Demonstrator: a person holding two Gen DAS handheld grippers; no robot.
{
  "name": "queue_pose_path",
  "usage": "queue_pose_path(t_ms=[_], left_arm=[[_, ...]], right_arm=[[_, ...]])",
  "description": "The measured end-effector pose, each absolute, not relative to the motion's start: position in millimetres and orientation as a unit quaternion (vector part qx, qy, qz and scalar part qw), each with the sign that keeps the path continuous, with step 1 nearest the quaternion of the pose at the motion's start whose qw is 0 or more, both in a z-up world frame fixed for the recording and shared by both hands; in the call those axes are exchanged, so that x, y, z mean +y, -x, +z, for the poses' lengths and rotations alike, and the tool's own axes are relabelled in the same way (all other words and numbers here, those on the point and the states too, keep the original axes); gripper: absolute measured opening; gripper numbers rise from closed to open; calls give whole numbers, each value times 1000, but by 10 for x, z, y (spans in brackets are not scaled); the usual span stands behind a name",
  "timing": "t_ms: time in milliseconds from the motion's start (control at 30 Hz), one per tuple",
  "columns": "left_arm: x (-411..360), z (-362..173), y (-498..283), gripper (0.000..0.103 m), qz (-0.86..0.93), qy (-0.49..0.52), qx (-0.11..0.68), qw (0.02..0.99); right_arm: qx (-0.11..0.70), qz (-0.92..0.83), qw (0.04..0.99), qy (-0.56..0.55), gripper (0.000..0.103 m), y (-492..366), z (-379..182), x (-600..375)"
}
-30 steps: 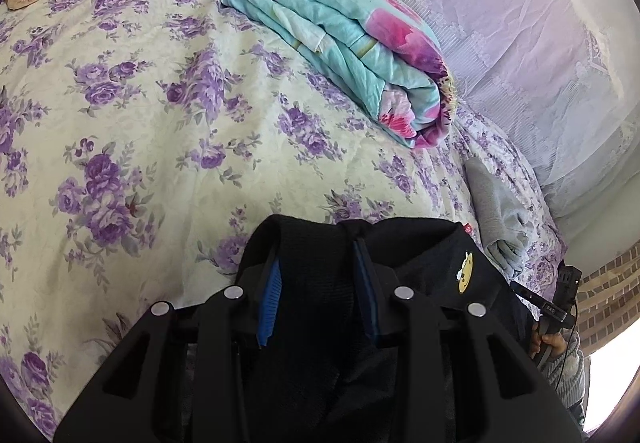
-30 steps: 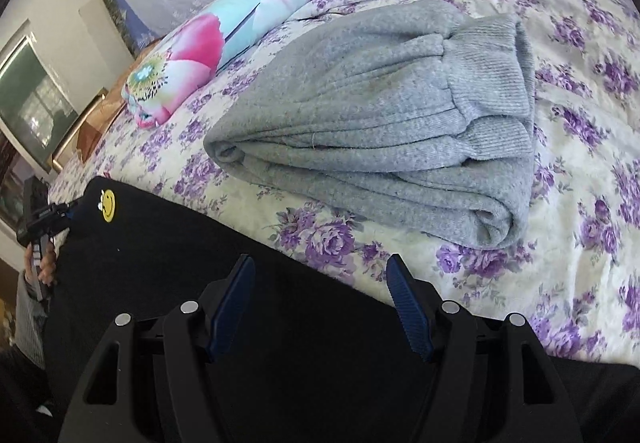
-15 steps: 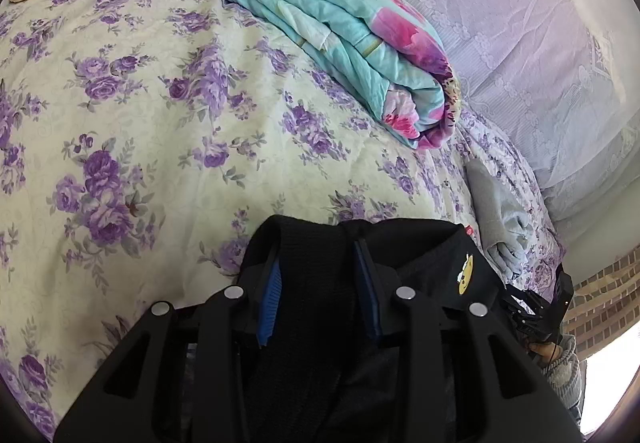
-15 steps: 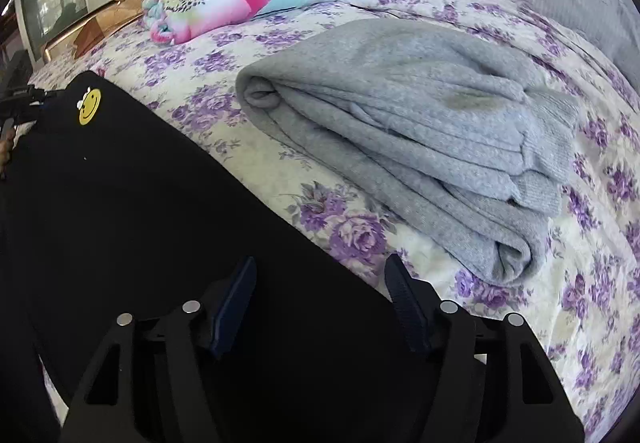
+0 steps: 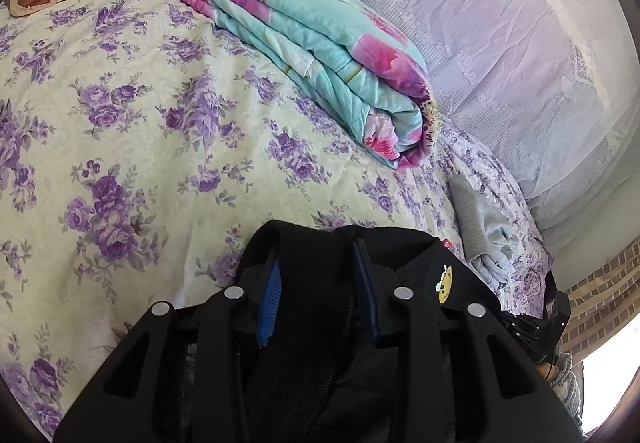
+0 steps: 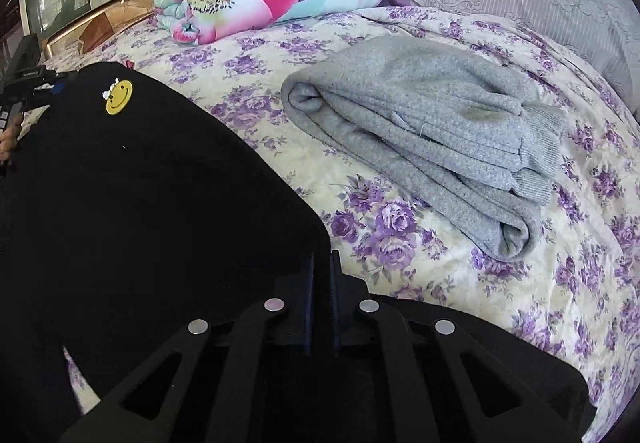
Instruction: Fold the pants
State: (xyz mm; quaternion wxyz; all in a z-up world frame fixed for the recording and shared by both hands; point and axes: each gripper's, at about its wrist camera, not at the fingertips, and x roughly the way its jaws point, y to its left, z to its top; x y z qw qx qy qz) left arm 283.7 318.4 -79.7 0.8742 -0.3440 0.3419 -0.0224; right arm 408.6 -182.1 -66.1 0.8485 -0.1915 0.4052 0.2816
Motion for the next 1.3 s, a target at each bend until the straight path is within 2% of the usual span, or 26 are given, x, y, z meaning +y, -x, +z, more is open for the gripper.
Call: queue_pose_path(t_ms=[67,133,233,367,533,567,600,633,767,833,933,1300], left_arm=[[3205,-769,-2801,31,-25,350,332,876],[3255,-708,-2742,15,-24,359,315,878],[3355,-651,-2667,14,-38,390,293,872],[3335,-693,-2680,11,-60,409,311,856],[3294,-677,-2640,12,-59,418,320,848],[3290,-684,-2650,15,-51,418,325,847],[3280,-701,-2678,27,-50,418,333,843],[3277,-721,-2696,33,-48,417,340,842],[3239,-811,-2784,32,-35,403,370,836],[3262,-819,-2786,12,-25,400,373,837],[3349,-809,-2723,2,-34,425,358,831],[3316,-523,-2506,2,-75,444,330,830]], right_arm=[[395,283,855,183,7,-3951,-554,-1848],[387,285,859,179,7,-3788,-435,-1865],[376,287,863,176,7,-3508,-255,-1907],[371,283,867,177,7,-3190,-144,-1928],[366,282,871,167,7,-2917,-68,-1974],[365,281,872,165,7,-2899,-58,-1985],[364,280,874,161,7,-2876,-45,-1996],[362,281,875,158,7,-2857,-35,-2004],[360,283,875,155,7,-2773,-7,-2013],[357,283,876,156,7,-2752,9,-2026],[353,281,880,150,7,-2716,39,-2062],[338,287,886,137,7,-2388,112,-2140]])
